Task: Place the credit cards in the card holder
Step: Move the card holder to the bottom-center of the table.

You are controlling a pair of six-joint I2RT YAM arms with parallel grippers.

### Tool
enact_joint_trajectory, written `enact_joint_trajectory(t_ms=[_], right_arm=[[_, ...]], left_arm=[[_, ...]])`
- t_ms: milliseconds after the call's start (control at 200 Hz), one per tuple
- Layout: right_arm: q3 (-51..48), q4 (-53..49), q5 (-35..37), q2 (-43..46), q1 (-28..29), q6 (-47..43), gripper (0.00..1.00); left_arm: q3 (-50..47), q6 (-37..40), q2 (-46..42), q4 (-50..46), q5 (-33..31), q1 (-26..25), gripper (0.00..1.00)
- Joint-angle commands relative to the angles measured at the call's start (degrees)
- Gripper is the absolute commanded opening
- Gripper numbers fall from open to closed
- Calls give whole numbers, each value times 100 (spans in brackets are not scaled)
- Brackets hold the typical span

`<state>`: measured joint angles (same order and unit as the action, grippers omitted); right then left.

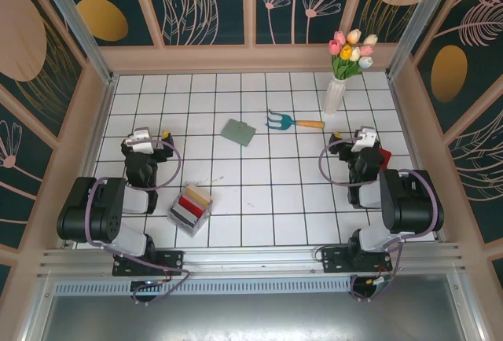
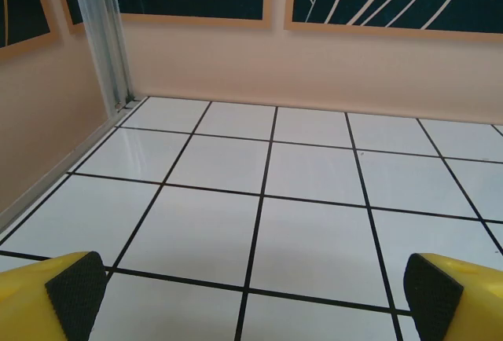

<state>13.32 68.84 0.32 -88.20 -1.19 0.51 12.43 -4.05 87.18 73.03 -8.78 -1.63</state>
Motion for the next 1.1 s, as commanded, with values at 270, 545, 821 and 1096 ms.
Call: enact_joint_trajectory(t_ms=[270, 545, 821, 1096], right_arm=[[33, 199, -134, -9, -81, 41, 99], [32, 202, -264, -11, -98, 10, 99], [-399, 819, -217, 203, 98, -229, 99], [2041, -5025, -305, 1894, 164, 1113, 99]], left_arm=[[76, 45, -3, 62, 78, 40, 99], [70, 39, -7, 71, 78, 41, 99], [-207, -72, -573, 181, -160, 40, 99], [3010, -2197, -1305, -5251, -204, 40, 99]])
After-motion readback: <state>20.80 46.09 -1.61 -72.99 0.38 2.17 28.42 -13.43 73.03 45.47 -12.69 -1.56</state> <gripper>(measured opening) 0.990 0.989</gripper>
